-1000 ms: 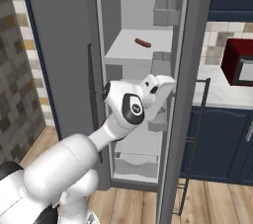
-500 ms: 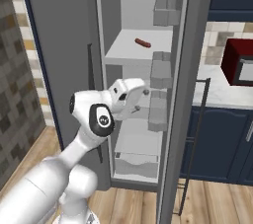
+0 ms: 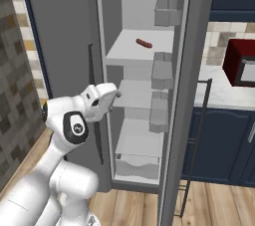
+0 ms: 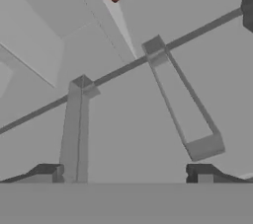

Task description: Move the hot dog bun to the plate on the dining table and place the condiment next to that plate. Then navigate to the fridge and take the sausage and place it on the plate as well.

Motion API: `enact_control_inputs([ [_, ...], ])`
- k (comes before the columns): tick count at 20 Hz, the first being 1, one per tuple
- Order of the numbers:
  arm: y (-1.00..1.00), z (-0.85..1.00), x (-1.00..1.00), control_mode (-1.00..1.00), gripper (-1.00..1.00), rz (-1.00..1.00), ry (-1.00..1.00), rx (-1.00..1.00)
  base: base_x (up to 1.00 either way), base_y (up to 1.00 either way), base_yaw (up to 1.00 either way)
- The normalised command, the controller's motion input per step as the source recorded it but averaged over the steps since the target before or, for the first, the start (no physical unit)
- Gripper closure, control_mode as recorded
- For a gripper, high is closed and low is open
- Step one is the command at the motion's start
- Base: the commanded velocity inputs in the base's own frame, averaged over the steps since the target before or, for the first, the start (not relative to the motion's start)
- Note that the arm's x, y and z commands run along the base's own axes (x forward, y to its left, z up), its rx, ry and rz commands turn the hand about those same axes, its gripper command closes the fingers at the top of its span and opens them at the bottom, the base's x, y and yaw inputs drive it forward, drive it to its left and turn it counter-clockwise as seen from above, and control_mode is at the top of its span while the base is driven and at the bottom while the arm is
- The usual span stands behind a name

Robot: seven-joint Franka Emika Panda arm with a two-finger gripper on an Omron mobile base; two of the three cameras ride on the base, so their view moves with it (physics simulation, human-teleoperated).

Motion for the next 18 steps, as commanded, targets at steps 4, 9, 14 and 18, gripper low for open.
enact_control_inputs([
  [4,0.94,0.0,-0.21,-1.0,-1.0,0.23,-0.04,0.18,0.0,0.0,0.0],
  [9,0.5,0.2,-0.03,-1.0,-1.0,0.24,0.0,0.38,0.0,0.0,0.0],
  [14,0.34,0.06,-0.1,-1.0,-1.0,0.22,0.0,0.37,0.0,0.0,0.0],
  [18,0.29,-0.17,-0.55,-1.0,-1.0,0.15,0.0,0.26,0.0,0.0,0.0],
])
